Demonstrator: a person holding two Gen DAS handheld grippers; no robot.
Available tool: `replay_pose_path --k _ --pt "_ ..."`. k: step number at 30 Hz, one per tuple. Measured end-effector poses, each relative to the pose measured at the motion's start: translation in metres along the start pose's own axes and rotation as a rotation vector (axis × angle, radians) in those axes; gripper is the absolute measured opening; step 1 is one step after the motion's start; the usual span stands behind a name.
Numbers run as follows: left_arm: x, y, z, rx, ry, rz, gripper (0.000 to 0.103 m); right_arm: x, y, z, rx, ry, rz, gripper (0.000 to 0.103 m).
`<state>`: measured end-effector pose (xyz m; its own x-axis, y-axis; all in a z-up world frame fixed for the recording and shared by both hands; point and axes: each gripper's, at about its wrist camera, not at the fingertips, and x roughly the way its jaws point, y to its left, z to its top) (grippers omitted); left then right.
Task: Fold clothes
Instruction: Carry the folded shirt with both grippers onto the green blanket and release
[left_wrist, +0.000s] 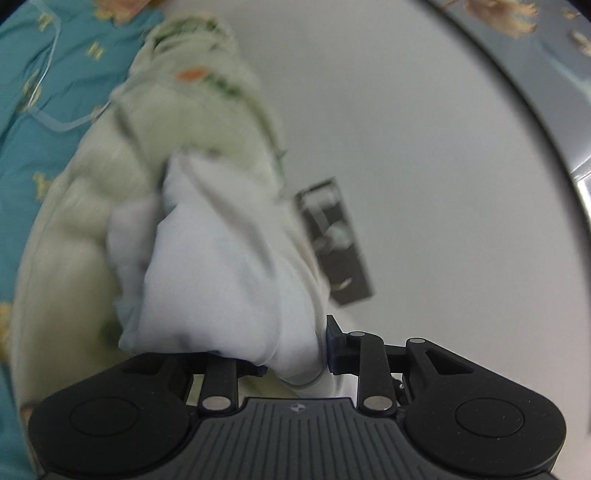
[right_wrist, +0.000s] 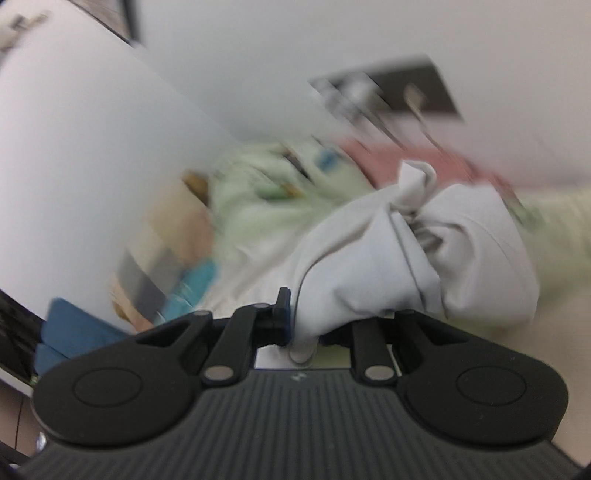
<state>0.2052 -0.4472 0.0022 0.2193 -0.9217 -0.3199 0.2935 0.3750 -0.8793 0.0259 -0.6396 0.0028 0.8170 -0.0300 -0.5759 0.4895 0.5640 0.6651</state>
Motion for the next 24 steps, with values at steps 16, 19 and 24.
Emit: replay_pose_path --k 16,19,24 --pt "-0.055 -0.054 -0.061 0.331 0.022 0.269 0.082 -0.072 0.019 -0.042 -0.13 -0.057 -0.096 0.056" --pt "-0.094 -0.082 -0.077 0.421 -0.017 0.307 0.086 -0.104 0.029 -0.058 -0.198 -0.1 -0.103 0.065" --pt "-0.152 -0.12 -0.106 0.584 -0.085 0.364 0.092 -0.152 0.055 -0.086 -0.339 -0.164 -0.107 0.065"
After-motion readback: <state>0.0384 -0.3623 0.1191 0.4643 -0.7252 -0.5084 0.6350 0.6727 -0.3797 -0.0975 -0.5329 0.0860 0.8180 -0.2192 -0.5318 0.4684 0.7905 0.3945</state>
